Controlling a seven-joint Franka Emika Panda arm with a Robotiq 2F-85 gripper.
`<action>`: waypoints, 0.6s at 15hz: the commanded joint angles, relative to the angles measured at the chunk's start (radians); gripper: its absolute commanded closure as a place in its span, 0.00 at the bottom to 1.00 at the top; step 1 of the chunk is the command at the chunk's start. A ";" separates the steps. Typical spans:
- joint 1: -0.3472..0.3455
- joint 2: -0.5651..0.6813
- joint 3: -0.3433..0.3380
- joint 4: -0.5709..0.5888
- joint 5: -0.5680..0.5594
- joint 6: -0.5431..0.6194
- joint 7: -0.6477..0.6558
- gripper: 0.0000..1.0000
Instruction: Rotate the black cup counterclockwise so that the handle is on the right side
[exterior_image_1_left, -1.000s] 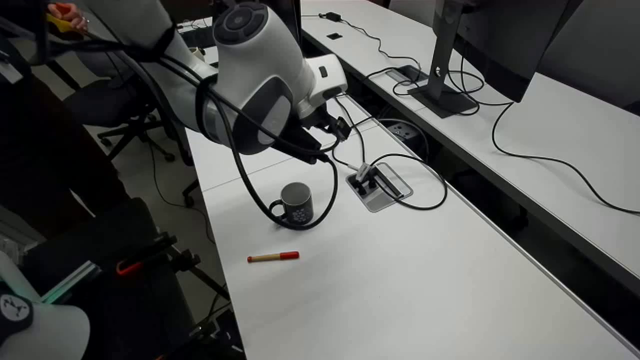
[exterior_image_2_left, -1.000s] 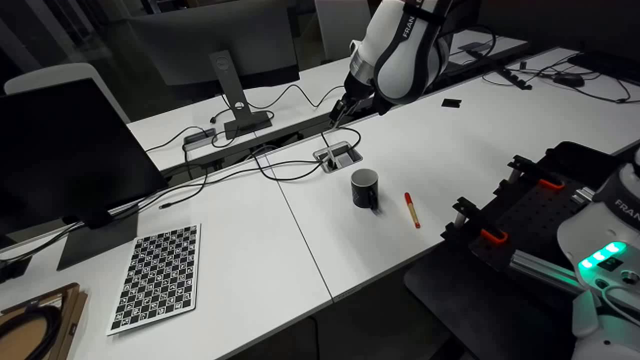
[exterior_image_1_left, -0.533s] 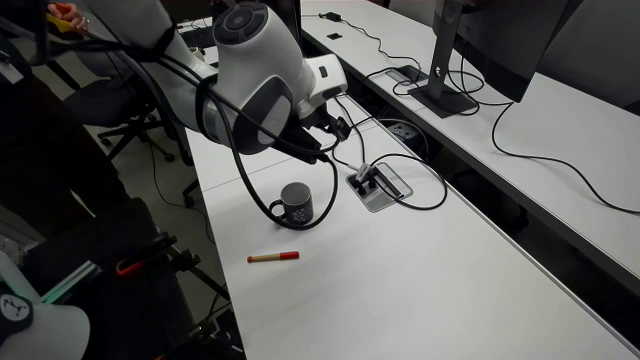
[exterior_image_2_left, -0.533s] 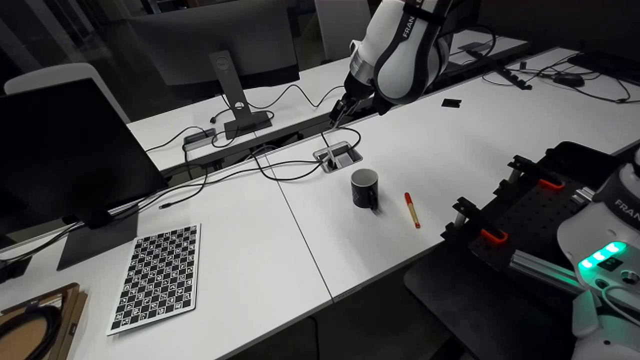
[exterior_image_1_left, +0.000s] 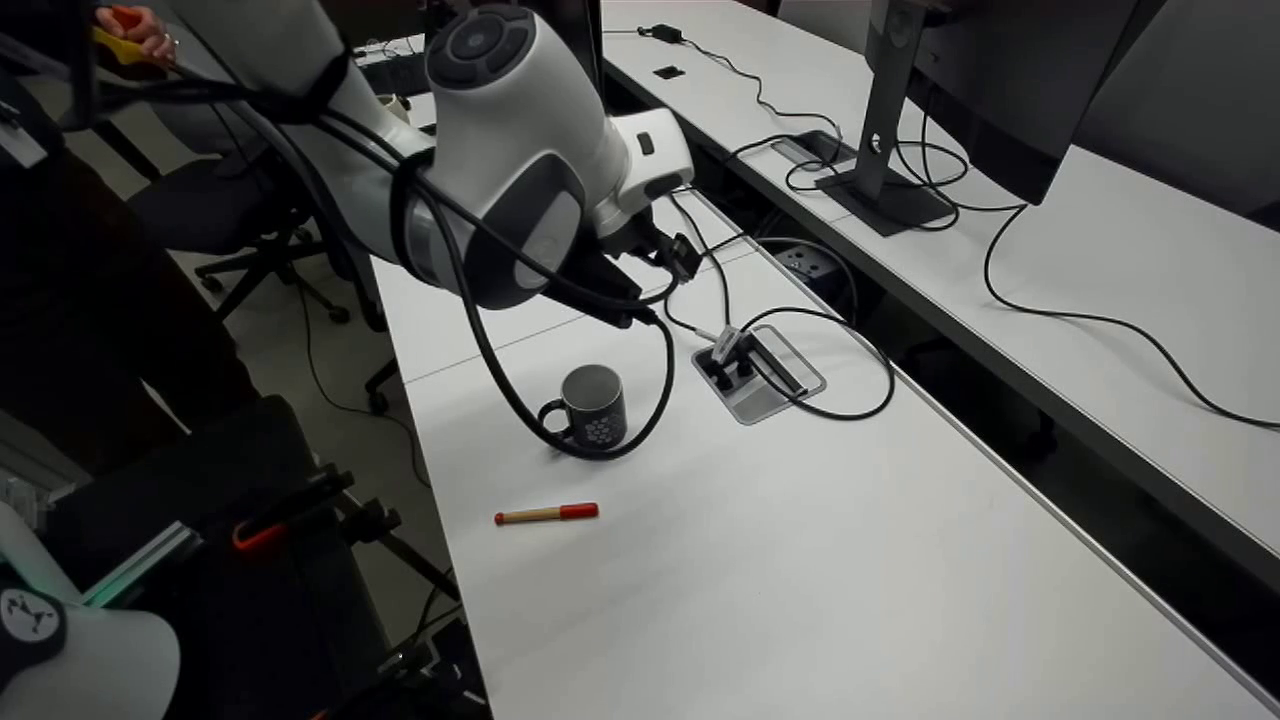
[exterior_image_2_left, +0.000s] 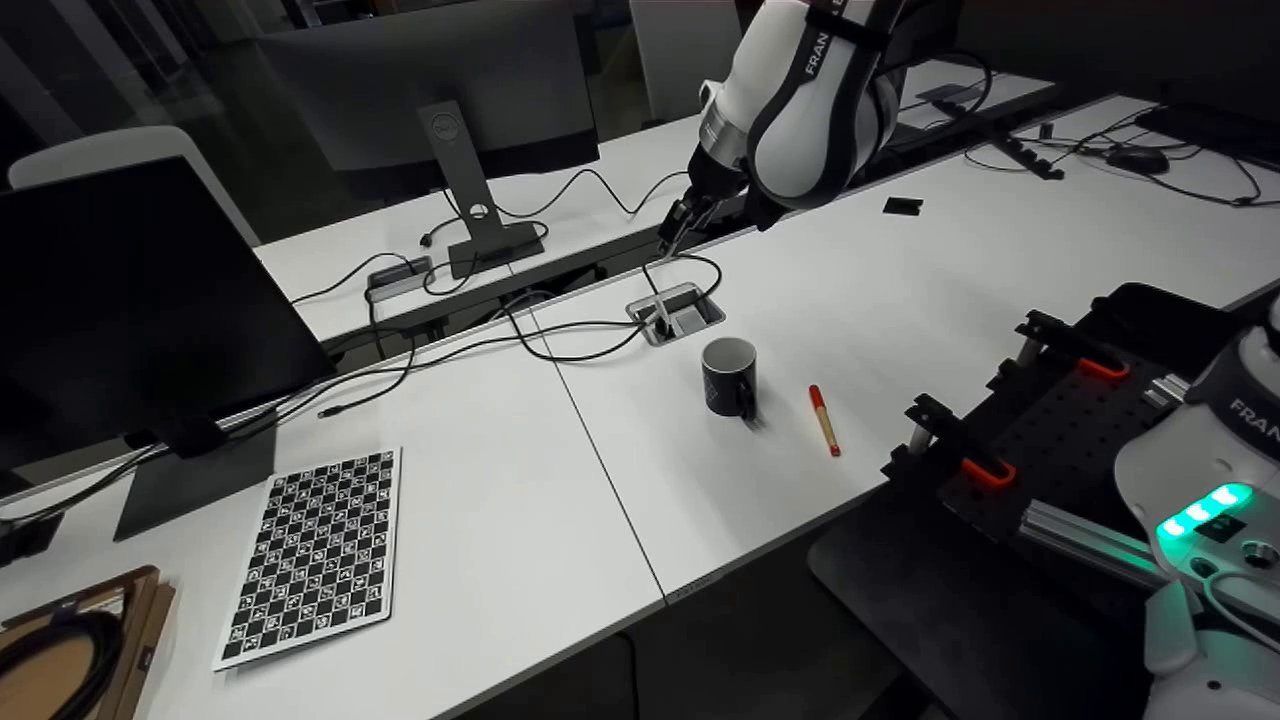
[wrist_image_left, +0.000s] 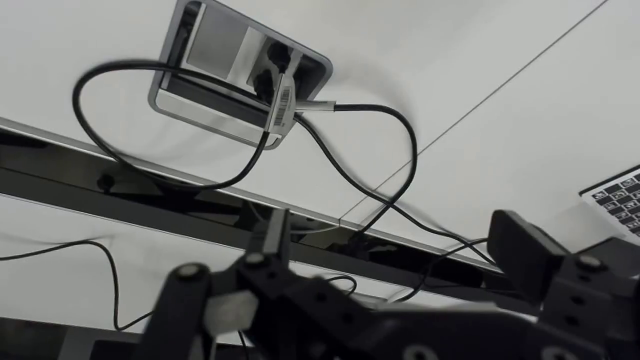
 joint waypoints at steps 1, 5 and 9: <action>-0.024 -0.008 0.028 -0.009 -0.021 -0.015 -0.001 0.00; -0.063 -0.001 0.076 -0.014 -0.052 -0.019 -0.008 0.00; -0.088 0.000 0.102 -0.018 -0.072 -0.016 -0.010 0.34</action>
